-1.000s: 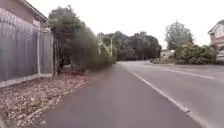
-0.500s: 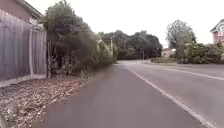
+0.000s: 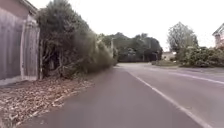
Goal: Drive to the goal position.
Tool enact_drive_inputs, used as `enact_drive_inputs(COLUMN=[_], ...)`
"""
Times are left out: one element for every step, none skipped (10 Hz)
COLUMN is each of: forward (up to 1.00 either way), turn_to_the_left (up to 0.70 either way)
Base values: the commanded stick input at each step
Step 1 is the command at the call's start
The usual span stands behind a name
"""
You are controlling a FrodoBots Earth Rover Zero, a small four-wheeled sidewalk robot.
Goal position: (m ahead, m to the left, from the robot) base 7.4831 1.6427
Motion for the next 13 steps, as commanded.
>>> enact_drive_inputs(forward=[1.00, 1.00, 1.00, 1.00, 1.00, 1.00, 1.00, 1.00, 1.00, 1.00, 1.00, 1.00, 1.00], turn_to_the_left=[0.00, 0.00, 0.00, 0.00, 0.00, 0.00, 0.00, 0.00, 0.00, 0.00, 0.00, 0.00, 0.00])
